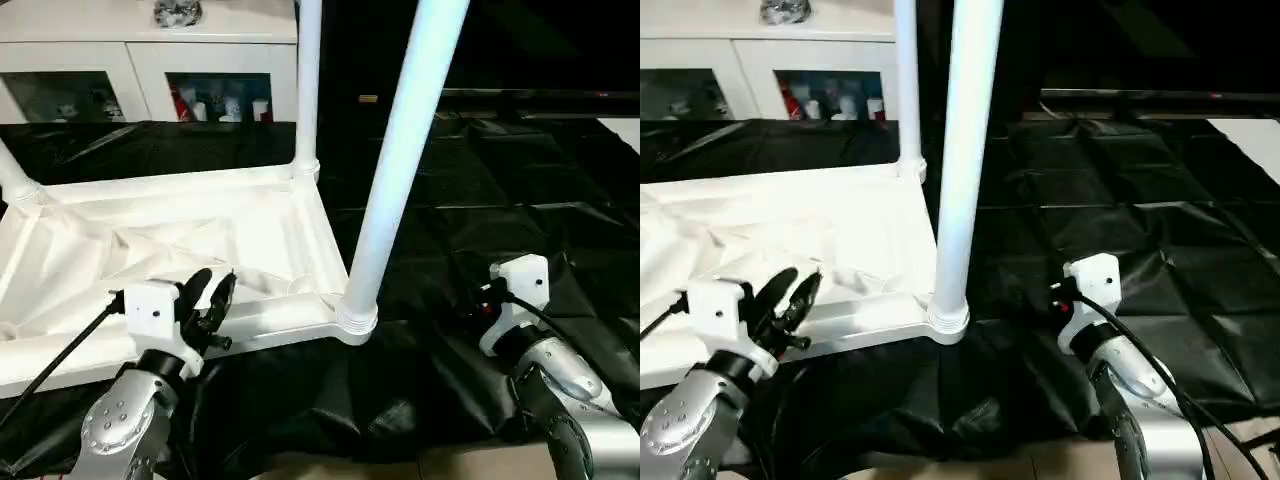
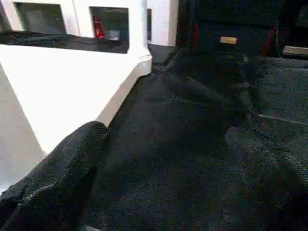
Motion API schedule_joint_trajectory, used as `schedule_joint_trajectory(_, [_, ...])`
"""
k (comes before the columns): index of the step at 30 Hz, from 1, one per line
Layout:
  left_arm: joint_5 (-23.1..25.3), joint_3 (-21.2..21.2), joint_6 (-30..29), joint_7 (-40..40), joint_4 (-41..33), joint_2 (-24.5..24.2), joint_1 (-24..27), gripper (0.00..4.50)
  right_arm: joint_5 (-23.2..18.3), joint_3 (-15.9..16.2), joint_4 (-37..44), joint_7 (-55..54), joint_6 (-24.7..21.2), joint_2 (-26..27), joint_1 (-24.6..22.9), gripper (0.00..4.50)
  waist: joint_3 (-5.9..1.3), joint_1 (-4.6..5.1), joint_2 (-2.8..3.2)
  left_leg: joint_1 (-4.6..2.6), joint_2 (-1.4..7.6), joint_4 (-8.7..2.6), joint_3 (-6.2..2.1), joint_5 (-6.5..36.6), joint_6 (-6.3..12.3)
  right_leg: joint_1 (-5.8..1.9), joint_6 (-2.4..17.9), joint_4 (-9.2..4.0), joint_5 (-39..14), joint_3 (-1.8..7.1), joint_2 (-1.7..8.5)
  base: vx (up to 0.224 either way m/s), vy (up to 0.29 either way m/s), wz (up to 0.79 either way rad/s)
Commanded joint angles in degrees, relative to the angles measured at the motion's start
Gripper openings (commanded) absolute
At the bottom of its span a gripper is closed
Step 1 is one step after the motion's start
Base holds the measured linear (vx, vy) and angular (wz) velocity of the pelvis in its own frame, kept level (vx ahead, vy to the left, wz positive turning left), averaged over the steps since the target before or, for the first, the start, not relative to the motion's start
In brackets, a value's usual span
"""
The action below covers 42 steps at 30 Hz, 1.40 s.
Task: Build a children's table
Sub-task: Rotate table base
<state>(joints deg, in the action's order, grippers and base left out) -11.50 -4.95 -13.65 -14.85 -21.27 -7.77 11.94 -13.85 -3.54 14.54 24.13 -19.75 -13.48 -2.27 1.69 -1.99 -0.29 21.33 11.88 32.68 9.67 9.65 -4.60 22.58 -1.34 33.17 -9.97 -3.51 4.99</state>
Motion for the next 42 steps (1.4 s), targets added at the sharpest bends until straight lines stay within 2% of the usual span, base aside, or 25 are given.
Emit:
schedule_joint_trajectory(1, [-0.06,-1.54,0.62,1.11,0.35,0.22,-0.25,1.85,-0.35,0.99,0.55,0.10,-0.63,0.36,0.40,4.44,-2.16,-0.19,-0.37,-0.33,0.81,-4.00,0.00,19.94,0.75,-1.43,4.25,-4.46,-20.43,1.89,1.51,0.000,0.000,0.00])
schedule_joint_trajectory(2, [-0.97,-1.83,0.59,1.37,0.59,0.88,-0.23,1.85,-0.03,1.24,-0.24,-0.22,-0.31,0.35,0.44,4.44,-2.15,-0.19,-0.02,-0.43,0.82,-4.02,-0.05,20.35,0.51,-1.36,4.13,-4.52,-20.85,1.89,1.52,0.000,0.000,0.00])
schedule_joint_trajectory(3, [-2.24,-2.45,0.00,1.51,0.58,1.18,-0.50,1.85,0.46,1.93,-0.28,-0.74,-0.80,0.28,0.71,4.44,-2.11,-0.01,-0.60,-0.40,0.81,-4.02,-0.02,21.12,0.20,-1.32,3.72,-4.69,-21.68,1.84,1.42,0.000,0.000,0.00])
schedule_joint_trajectory(5, [-3.90,-1.95,-0.99,0.73,0.33,1.66,-1.07,2.02,-1.82,1.36,0.56,0.61,-1.82,0.30,0.74,4.48,-2.14,-0.15,-0.62,-0.53,0.75,-4.05,-0.09,22.02,-0.04,-1.22,3.18,-4.65,-22.80,1.89,1.46,0.000,0.000,0.00])
schedule_joint_trajectory(7, [-4.66,0.07,-1.31,-2.10,-0.01,0.79,-0.75,2.15,-0.96,1.12,-0.24,0.88,-0.71,-0.36,-0.09,4.50,-2.08,-0.28,-0.81,-0.50,0.78,-4.15,-0.13,22.84,-0.27,-1.09,2.58,-4.88,-23.33,1.92,1.41,0.000,0.000,0.00])
schedule_joint_trajectory(9, [-4.70,1.51,-2.34,-3.67,-0.29,-0.19,-1.40,2.30,-0.29,0.91,-0.87,1.10,-0.07,-1.05,-0.08,4.50,-2.17,-0.43,-0.51,-0.48,0.77,-4.18,-0.24,22.92,-0.57,-1.17,2.34,-4.78,-22.90,1.92,1.44,0.000,0.000,0.00])
schedule_joint_trajectory(10, [-4.72,2.52,-2.98,-4.76,-0.48,-0.81,-2.32,2.37,-0.34,0.54,-1.03,1.57,-0.09,-1.81,0.33,4.50,-2.22,-0.69,0.51,-0.67,0.74,-4.24,-0.37,22.85,-0.82,-1.15,2.42,-4.66,-22.20,1.97,1.49,0.000,0.000,0.00])
schedule_joint_trajectory(11, [-4.72,2.52,-2.98,-4.76,-0.48,-0.81,-2.32,2.43,-0.34,0.54,-1.03,1.57,-0.09,-1.81,0.33,4.50,-2.18,-0.48,-0.02,-0.63,0.76,-4.18,-0.21,23.09,-0.78,-1.08,2.45,-4.90,-21.80,1.97,1.31,0.000,0.000,0.00])
schedule_joint_trajectory(12, [-4.77,3.10,-3.62,-5.47,0.36,-1.18,-3.99,2.43,-1.21,-0.18,-1.73,2.18,-0.24,-2.41,1.23,4.50,-2.16,-0.41,-0.03,-0.63,0.72,-4.20,-0.17,23.30,-0.81,-1.16,2.81,-4.73,-21.40,1.96,1.28,0.000,0.000,0.00])
schedule_joint_trajectory(15, [-6.06,5.38,-4.61,-10.63,2.27,-3.61,-7.47,2.73,-3.84,-1.81,-1.81,5.33,-1.52,-4.79,1.53,4.50,-2.30,-0.62,0.51,-0.74,0.49,-4.06,-0.27,22.96,-0.64,-1.42,3.32,-4.64,-20.92,1.88,1.33,0.000,0.000,0.00])
schedule_joint_trajectory(17, [-6.02,5.68,-4.98,-11.73,3.30,-4.76,-8.84,2.87,-2.51,0.35,-2.85,8.93,-0.61,-7.39,1.41,4.50,-2.39,-0.67,-0.10,-0.27,0.53,-3.94,-0.13,20.80,0.21,-1.77,3.83,-4.45,-19.92,1.91,1.46,0.000,0.000,0.00])
schedule_joint_trajectory(20, [-6.00,5.23,-5.58,-11.15,3.32,-5.21,-9.28,3.17,-2.56,1.44,-3.07,10.28,-1.39,-8.24,1.84,4.50,-2.56,-0.43,0.12,0.08,0.53,-3.83,-0.11,18.70,0.63,-2.00,4.60,-4.25,-19.57,1.90,1.67,0.000,0.000,0.00])
schedule_joint_trajectory(21, [-6.96,4.89,-5.61,-11.73,3.37,-5.12,-9.41,3.23,-2.65,1.85,-3.76,10.71,-1.16,-8.05,2.62,4.50,-2.61,-0.09,-1.15,0.06,0.59,-3.63,0.08,18.19,1.01,-1.91,4.82,-4.33,-19.79,1.90,1.53,0.000,0.000,0.00])
schedule_joint_trajectory(22, [-7.67,4.69,-5.55,-12.23,3.46,-5.00,-9.50,3.26,-2.70,2.11,-4.32,11.03,-0.90,-7.89,3.20,4.50,-2.70,-0.33,-0.48,-0.01,0.58,-3.63,0.00,17.29,1.18,-1.93,5.32,-4.10,-19.64,1.96,1.68,0.000,0.000,0.00])
schedule_joint_trajectory(23, [-7.84,4.69,-5.47,-12.55,3.60,-5.04,-9.51,3.36,-2.64,2.21,-4.51,11.03,-0.76,-7.83,3.33,4.50,-2.69,-0.31,-0.37,-0.09,0.63,-3.59,0.04,17.13,1.21,-1.77,5.60,-4.10,-19.29,1.98,1.63,0.000,0.000,0.00])
schedule_joint_trajectory(24, [-8.51,4.69,-5.17,-13.73,4.15,-5.19,-9.55,3.36,-2.40,2.56,-5.23,11.02,-0.21,-7.59,3.84,4.50,-2.68,-0.18,-0.13,-0.15,0.64,-3.60,0.07,17.08,1.24,-1.68,5.82,-4.11,-18.85,2.00,1.50,0.000,0.000,0.00])
schedule_joint_trajectory(25, [-8.91,5.56,-4.90,-16.21,5.63,-6.20,-9.64,3.36,-2.48,3.08,-5.69,11.48,0.00,-7.77,4.29,4.50,-2.57,-0.36,0.68,-0.43,0.56,-3.65,0.05,18.06,0.93,-1.46,6.12,-4.26,-19.14,1.98,1.41,0.000,0.000,0.00])
schedule_joint_trajectory(27, [-10.78,6.43,-8.38,-18.19,6.35,-7.24,-10.37,3.36,-3.82,3.62,-4.50,13.93,-0.85,-8.98,3.88,4.50,-2.64,-0.41,0.11,-0.47,0.57,-3.71,0.05,19.06,0.74,-1.61,5.98,-4.03,-19.18,2.00,1.28,0.000,0.000,0.00])
schedule_joint_trajectory(28, [-10.54,7.92,-9.33,-20.73,6.77,-9.00,-11.37,3.36,-3.93,4.09,-4.61,15.67,-0.89,-10.07,3.67,4.50,-2.62,-0.55,0.26,-0.66,0.67,-3.69,0.09,19.36,0.74,-1.46,6.14,-4.06,-18.99,2.06,1.29,0.000,0.000,0.00])
schedule_joint_trajectory(29, [-10.07,8.93,-9.51,-22.39,7.00,-10.23,-12.04,3.36,-3.85,4.35,-4.85,16.66,-0.89,-10.72,3.63,4.50,-2.68,-0.80,-0.07,-0.69,0.70,-3.67,0.09,18.84,1.01,-1.55,6.20,-3.98,-18.61,2.08,1.32,0.000,0.000,0.00])
schedule_joint_trajectory(34, [-5.84,12.63,-4.92,-30.03,14.31,-14.54,-18.42,2.98,-5.92,5.83,-4.83,23.39,-3.27,-14.43,3.69,4.50,-2.61,-1.25,0.88,-0.84,0.56,-3.78,0.11,19.24,0.68,-1.70,6.57,-4.09,-18.38,2.14,1.39,0.000,0.000,0.00])
schedule_joint_trajectory(36, [-4.89,13.61,-4.27,-31.71,16.30,-15.67,-20.19,2.70,-6.48,6.25,-4.16,25.04,-3.81,-15.59,3.59,4.50,-2.69,-1.20,0.48,-0.80,0.47,-3.72,0.12,19.11,0.79,-1.89,6.26,-4.10,-18.36,2.14,1.37,0.000,0.000,0.00])
schedule_joint_trajectory(40, [-3.91,15.26,-2.94,-35.64,20.42,-18.18,-23.24,2.30,-6.64,7.49,-3.81,27.42,-4.23,-17.39,4.04,4.50,-2.87,-0.93,0.61,-0.56,0.50,-3.61,0.10,17.68,0.74,-2.09,7.31,-3.71,-17.25,2.21,1.60,0.000,0.000,0.00])
schedule_joint_trajectory(41, [-2.26,16.85,-1.08,-38.06,23.13,-19.65,-25.09,2.30,-5.12,8.70,-4.85,28.53,-3.04,-18.26,4.72,4.50,-2.89,-0.90,0.98,-0.57,0.51,-3.64,0.04,17.57,0.66,-2.08,7.66,-3.63,-16.88,2.21,1.63,0.000,0.000,0.00])
schedule_joint_trajectory(42, [-2.03,17.39,-0.90,-39.56,24.16,-20.20,-25.96,2.19,-4.75,9.04,-5.38,29.04,-2.74,-18.49,5.21,4.50,-2.94,-0.73,0.82,-0.76,0.53,-3.54,0.11,17.79,0.74,-1.92,7.88,-3.72,-16.74,2.20,1.48,0.000,0.000,0.00])
